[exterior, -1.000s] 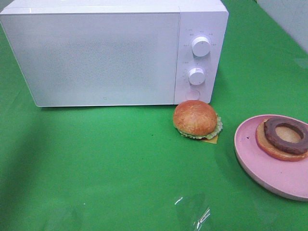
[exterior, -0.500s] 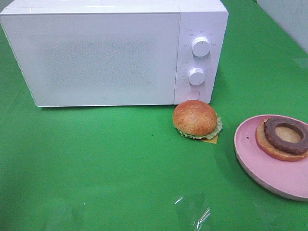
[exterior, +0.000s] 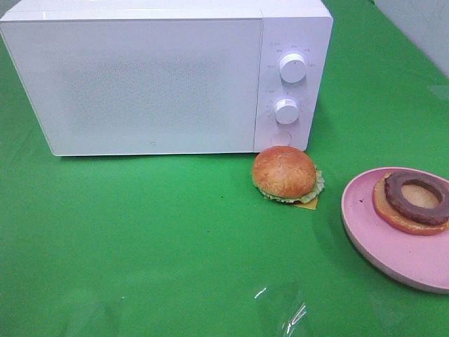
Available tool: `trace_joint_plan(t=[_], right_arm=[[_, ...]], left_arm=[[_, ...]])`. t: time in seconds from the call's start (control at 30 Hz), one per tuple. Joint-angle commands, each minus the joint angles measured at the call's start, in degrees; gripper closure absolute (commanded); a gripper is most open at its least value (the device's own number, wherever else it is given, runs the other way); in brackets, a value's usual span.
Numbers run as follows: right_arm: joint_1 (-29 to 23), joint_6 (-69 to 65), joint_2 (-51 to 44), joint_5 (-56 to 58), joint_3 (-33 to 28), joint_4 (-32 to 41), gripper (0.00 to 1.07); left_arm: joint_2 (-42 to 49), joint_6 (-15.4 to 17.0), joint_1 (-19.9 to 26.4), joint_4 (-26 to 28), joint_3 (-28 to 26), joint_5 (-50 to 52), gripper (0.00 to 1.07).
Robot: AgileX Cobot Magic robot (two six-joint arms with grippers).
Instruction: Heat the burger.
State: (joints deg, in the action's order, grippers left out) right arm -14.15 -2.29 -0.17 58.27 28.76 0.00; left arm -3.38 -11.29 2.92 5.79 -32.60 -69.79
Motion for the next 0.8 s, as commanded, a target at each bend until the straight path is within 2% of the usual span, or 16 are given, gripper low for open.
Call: trace_joint_plan(t=[0.03,0.2,0.3,0.8], right_arm=[[0.11,0.46,-1.55,-0.52,-0.11,0.00,0.51],[0.11,0.46,-1.55,-0.52,-0.11,0.00,0.51],[0.11,0.46,-1.55,-0.52,-0.11,0.00,0.51],[0.11,0.46,-1.55,-0.52,-0.11,0.00,0.51]], left_arm=[[5.16,1.03,0.11,-0.80,1.03,2.23,1.06],[4.87,1.03,0.11,-0.34,1.55,4.07,1.06],[4.87,0.74,0.11,0.80,3.72,9.80,1.06],[4.87,0.86,0.11,0.34,4.01,10.14,1.06]])
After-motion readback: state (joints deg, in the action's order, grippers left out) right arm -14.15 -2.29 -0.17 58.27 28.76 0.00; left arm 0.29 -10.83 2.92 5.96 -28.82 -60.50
